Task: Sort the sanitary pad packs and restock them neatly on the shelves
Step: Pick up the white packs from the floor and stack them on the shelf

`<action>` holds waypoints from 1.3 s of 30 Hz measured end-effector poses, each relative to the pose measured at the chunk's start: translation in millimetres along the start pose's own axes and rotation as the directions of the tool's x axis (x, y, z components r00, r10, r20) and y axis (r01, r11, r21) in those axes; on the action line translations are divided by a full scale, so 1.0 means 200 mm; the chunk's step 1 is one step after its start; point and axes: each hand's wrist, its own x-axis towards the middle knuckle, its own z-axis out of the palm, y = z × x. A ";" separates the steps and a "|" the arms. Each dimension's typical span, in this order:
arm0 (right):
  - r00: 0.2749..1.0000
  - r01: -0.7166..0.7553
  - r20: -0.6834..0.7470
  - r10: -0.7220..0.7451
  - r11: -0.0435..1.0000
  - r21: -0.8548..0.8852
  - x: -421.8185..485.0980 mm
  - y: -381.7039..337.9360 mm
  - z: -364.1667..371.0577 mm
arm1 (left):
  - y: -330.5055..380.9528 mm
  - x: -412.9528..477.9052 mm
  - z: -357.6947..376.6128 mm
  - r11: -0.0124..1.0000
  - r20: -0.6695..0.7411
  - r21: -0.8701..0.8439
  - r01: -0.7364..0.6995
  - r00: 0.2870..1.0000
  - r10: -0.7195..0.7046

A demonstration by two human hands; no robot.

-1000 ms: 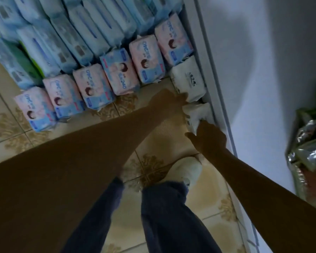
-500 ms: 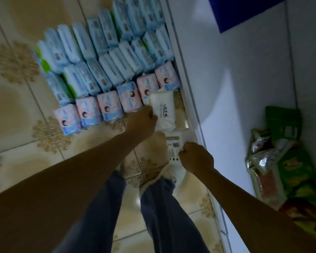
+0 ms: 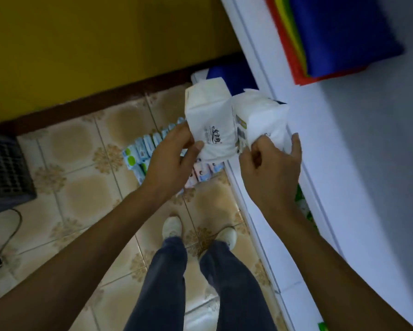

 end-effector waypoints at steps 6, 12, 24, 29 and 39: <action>0.954 0.103 -0.286 -0.089 0.994 0.036 0.04 -0.37 -0.50 | 0.52 -0.02 -0.34 0.968 -0.013 -0.224 -0.113 0.993 0.113; 0.776 0.168 -0.624 -0.091 0.984 0.066 -0.03 -0.59 -0.99 | 1.07 0.02 -0.46 0.799 0.030 -0.599 -0.052 0.996 0.087; 0.461 0.038 -0.882 -0.098 0.995 -0.091 -0.62 -0.63 -1.95 | 2.00 -0.46 -0.01 0.441 0.499 -0.847 0.297 0.729 0.468; 0.407 -0.111 -0.772 0.489 0.865 0.489 -1.13 -0.60 -2.36 | 2.29 -0.91 0.25 0.526 0.564 -0.808 0.264 0.607 0.561; 0.256 -0.199 -0.717 0.648 0.761 0.617 -2.00 -0.40 -2.85 | 2.63 -1.80 0.68 0.649 0.594 -0.759 0.061 0.473 0.651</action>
